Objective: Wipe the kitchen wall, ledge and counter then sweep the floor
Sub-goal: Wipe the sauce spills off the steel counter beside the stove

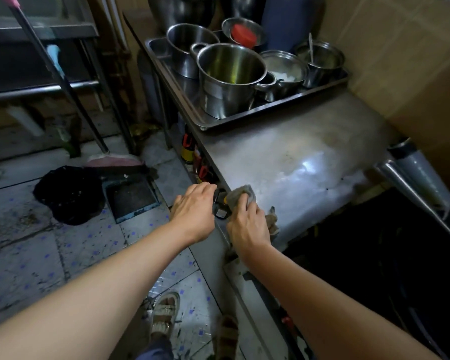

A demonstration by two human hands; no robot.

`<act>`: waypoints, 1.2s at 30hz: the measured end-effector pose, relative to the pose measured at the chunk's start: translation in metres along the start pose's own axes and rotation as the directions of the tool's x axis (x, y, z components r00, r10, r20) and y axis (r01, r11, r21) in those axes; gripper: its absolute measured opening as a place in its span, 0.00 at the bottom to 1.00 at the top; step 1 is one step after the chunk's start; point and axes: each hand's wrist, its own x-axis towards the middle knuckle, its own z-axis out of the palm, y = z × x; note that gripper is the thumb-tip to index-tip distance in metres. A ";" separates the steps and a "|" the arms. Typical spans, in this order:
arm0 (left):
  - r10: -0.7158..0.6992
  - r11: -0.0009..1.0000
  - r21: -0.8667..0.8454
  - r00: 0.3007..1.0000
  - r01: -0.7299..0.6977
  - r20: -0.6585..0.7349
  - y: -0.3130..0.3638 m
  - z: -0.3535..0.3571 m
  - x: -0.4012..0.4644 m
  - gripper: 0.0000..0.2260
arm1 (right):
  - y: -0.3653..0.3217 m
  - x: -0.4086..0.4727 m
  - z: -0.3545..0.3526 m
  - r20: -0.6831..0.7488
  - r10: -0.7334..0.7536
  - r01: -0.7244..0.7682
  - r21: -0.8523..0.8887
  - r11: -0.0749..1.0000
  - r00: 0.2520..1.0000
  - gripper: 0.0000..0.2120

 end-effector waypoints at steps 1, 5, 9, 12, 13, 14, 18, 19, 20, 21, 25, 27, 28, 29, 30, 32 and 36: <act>0.001 1.000 0.002 1.000 -0.001 0.000 0.004 0.003 -0.004 0.29 | 0.004 -0.006 0.003 0.028 0.015 -0.014 -0.020 1.000 1.000 0.32; -0.012 1.000 0.006 1.000 0.012 0.011 0.018 0.013 -0.019 0.29 | 0.017 -0.034 0.005 0.032 0.000 0.002 -0.052 0.999 0.999 0.33; -0.036 0.999 0.004 0.999 0.036 0.009 0.032 0.023 -0.033 0.29 | 0.032 -0.059 0.010 0.043 -0.151 0.155 -0.119 0.981 0.988 0.22; -0.035 0.999 0.006 0.999 0.035 0.002 0.043 0.030 -0.041 0.29 | 0.041 -0.073 0.009 0.076 -0.195 0.206 -0.201 0.958 0.978 0.20; -0.037 0.999 0.006 0.999 0.037 0.002 0.046 0.031 -0.043 0.30 | 0.043 -0.076 0.010 0.091 -0.202 0.217 -0.212 0.953 0.975 0.19; -0.042 0.999 0.006 0.999 0.042 0.000 0.050 0.033 -0.046 0.30 | 0.046 -0.080 0.011 0.098 -0.205 0.223 -0.222 0.949 0.974 0.19; -0.058 0.998 0.013 0.998 0.058 -0.005 0.060 0.036 -0.053 0.30 | 0.054 -0.091 0.011 0.131 -0.213 0.238 -0.228 0.944 0.968 0.19; -0.059 0.998 0.015 0.998 0.059 -0.007 0.061 0.036 -0.054 0.30 | 0.054 -0.093 0.011 0.143 -0.212 0.241 -0.225 0.944 0.967 0.19; -0.059 0.998 0.017 0.998 0.059 -0.008 0.063 0.036 -0.055 0.30 | 0.055 -0.095 0.012 0.154 -0.210 0.241 -0.221 0.945 0.965 0.19; -0.057 0.998 0.019 0.998 0.057 -0.010 0.064 0.036 -0.056 0.30 | 0.055 -0.097 0.012 0.161 -0.206 0.238 -0.220 0.946 0.965 0.19; -0.048 0.999 0.023 0.999 0.048 -0.003 0.072 0.035 -0.060 0.30 | 0.064 -0.104 0.012 0.182 -0.155 0.191 -0.198 0.961 0.971 0.19; -0.045 0.999 0.019 0.999 0.045 0.002 0.075 0.033 -0.060 0.29 | 0.072 -0.106 0.008 0.167 -0.125 0.155 -0.177 0.972 0.978 0.19; -0.043 0.999 0.017 0.999 0.043 0.001 0.077 0.032 -0.059 0.28 | 0.076 -0.107 0.005 0.144 -0.116 0.139 -0.162 0.977 0.983 0.18; -0.042 0.999 0.015 0.999 0.042 -0.003 0.079 0.030 -0.058 0.27 | 0.081 -0.106 0.001 0.111 -0.109 0.123 -0.135 0.983 0.988 0.17; -0.041 0.999 0.010 0.999 0.041 -0.011 0.081 0.028 -0.056 0.27 | 0.086 -0.105 -0.005 0.069 -0.103 0.109 -0.096 0.989 0.992 0.17; -0.045 0.999 -0.006 0.999 0.045 -0.026 0.083 0.022 -0.052 0.28 | 0.094 -0.101 -0.017 -0.025 -0.094 0.095 0.017 0.995 0.995 0.18; -0.067 0.998 -0.027 0.997 0.065 -0.048 0.080 0.005 -0.042 0.32 | 0.101 -0.086 -0.042 -0.191 -0.063 0.108 0.235 0.966 0.980 0.21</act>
